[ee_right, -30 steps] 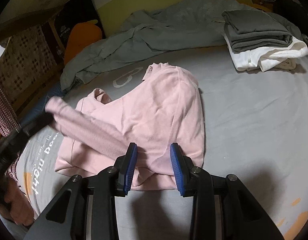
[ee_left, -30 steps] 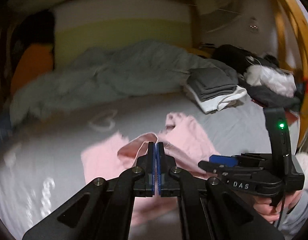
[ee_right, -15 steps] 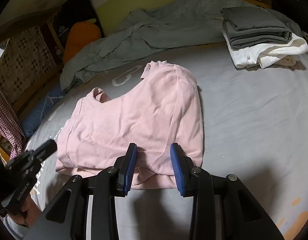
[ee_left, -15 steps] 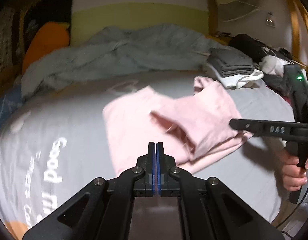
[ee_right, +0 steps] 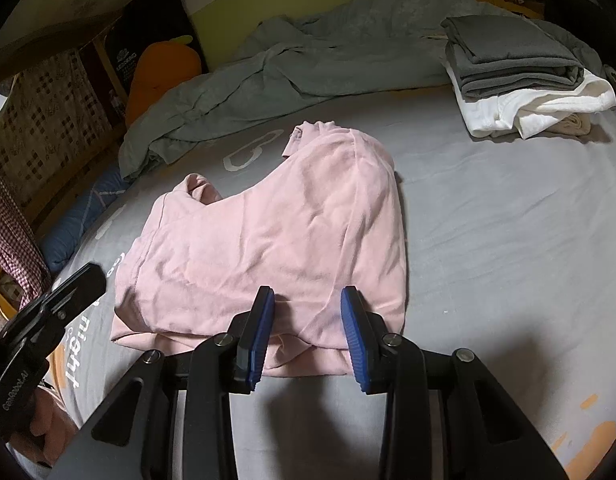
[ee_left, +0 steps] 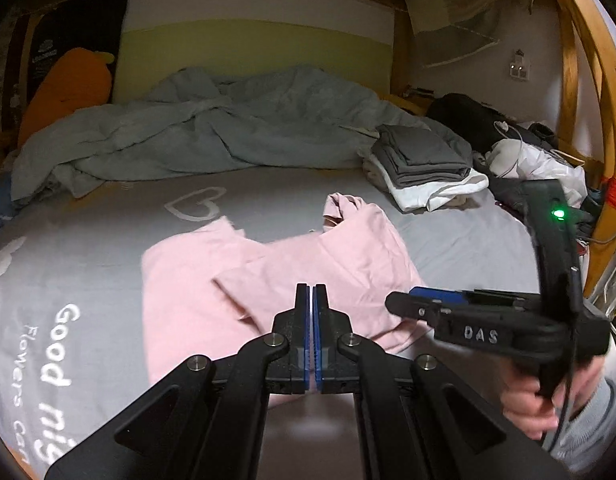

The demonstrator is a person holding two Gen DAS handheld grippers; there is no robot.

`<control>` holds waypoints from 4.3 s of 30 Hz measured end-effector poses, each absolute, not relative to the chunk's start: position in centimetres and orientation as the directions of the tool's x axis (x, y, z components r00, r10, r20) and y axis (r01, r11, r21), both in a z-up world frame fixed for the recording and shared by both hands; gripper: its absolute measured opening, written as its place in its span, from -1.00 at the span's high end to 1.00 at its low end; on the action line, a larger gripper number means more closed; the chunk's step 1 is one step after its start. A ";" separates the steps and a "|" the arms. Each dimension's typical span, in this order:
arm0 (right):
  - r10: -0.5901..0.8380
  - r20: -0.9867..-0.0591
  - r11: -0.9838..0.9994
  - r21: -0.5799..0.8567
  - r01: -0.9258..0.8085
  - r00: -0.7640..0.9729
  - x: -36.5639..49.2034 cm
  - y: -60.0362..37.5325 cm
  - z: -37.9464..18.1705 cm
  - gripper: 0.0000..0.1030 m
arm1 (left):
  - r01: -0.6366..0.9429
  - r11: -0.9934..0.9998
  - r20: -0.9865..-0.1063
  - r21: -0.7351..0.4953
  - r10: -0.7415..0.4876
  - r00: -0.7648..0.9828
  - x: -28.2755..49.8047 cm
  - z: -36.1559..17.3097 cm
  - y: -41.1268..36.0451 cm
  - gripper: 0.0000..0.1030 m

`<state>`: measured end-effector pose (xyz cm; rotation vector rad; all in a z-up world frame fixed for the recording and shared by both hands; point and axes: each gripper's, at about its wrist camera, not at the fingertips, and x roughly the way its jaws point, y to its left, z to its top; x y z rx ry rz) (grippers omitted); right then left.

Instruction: Fold small clothes

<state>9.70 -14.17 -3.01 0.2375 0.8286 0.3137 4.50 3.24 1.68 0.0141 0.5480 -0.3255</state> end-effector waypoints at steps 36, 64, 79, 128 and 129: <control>0.471 -0.621 0.784 0.620 0.025 0.627 10.2 -19.7 -4.8 -0.18 | 0.038 0.989 -0.584 -0.140 -0.113 0.804 5.5 -2.1 9.0 -0.08; 0.310 -0.618 0.918 -0.004 -0.397 0.723 6.7 7.2 3.3 0.81 | -0.201 0.957 -0.596 -0.211 0.037 0.802 1.8 1.3 20.4 -0.09; 0.462 -0.600 0.859 0.121 -0.497 0.653 3.2 4.5 1.4 0.67 | -0.146 0.954 -0.566 -0.263 -0.030 0.824 1.3 1.7 20.1 -0.09; 0.404 -0.786 0.914 0.328 -0.239 0.467 26.8 -1.3 -2.8 0.05 | -0.107 0.968 -0.671 -0.229 -0.077 0.738 5.1 -3.7 14.7 0.02; 0.386 -0.787 0.922 0.317 -0.221 0.481 26.9 -1.4 -3.1 0.05 | -0.106 0.968 -0.671 -0.228 -0.077 0.737 5.1 -3.7 14.7 0.02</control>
